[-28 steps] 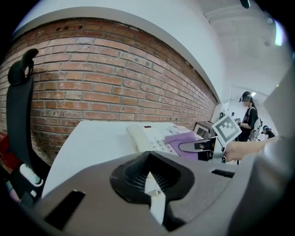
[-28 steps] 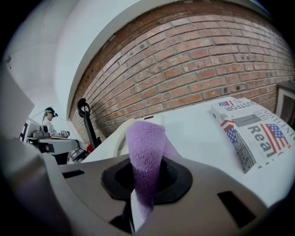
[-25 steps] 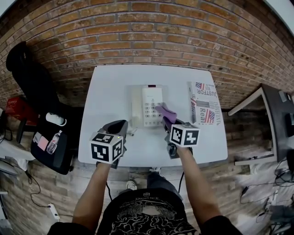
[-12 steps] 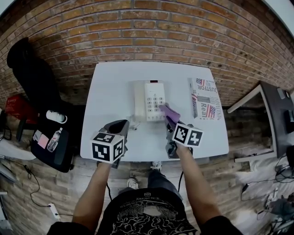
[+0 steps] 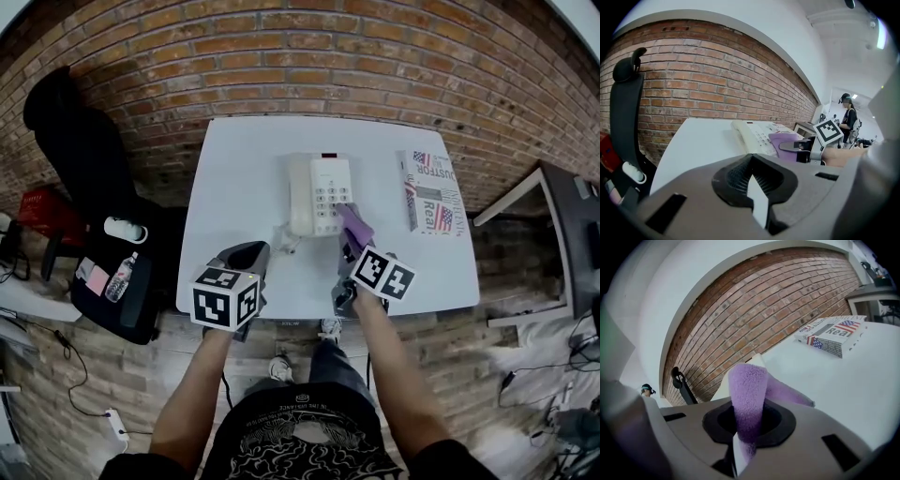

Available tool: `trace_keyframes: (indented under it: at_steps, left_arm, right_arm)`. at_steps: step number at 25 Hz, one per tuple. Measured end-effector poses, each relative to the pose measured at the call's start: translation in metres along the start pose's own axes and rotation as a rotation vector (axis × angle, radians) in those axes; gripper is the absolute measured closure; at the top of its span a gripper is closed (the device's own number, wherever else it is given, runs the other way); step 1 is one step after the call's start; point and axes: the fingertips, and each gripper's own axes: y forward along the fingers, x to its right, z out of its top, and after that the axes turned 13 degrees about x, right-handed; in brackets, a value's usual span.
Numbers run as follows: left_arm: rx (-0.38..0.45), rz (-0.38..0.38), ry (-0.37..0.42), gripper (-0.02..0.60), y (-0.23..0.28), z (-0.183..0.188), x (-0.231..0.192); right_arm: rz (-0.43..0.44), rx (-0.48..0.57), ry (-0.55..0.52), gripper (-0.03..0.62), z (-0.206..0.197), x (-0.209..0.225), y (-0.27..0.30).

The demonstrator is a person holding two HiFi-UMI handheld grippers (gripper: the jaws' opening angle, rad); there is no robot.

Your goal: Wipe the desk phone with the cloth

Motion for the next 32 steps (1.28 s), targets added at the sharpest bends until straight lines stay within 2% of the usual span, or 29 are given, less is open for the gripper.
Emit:
trace_keyframes:
  at_steps: [5,9,20,32]
  left_arm:
    - [0.006,-0.018,0.009,0.575,-0.001,0.003,0.0]
    - [0.003,-0.025,0.019,0.575,-0.007,0.001,-0.002]
    - [-0.001,-0.002,0.013,0.575,-0.035,-0.006,-0.026]
    - [-0.021,-0.013,0.011,0.575,-0.049,-0.023,-0.022]
  right_arm:
    - [-0.017,0.038,0.086,0.546,-0.01,-0.014,0.003]
    - [-0.007,0.041,0.116,0.546,-0.019,-0.025,0.005]
    - [-0.001,0.077,0.149,0.547,-0.039,-0.051,0.001]
    - [0.059,0.073,0.163,0.546,-0.059,-0.077,-0.005]
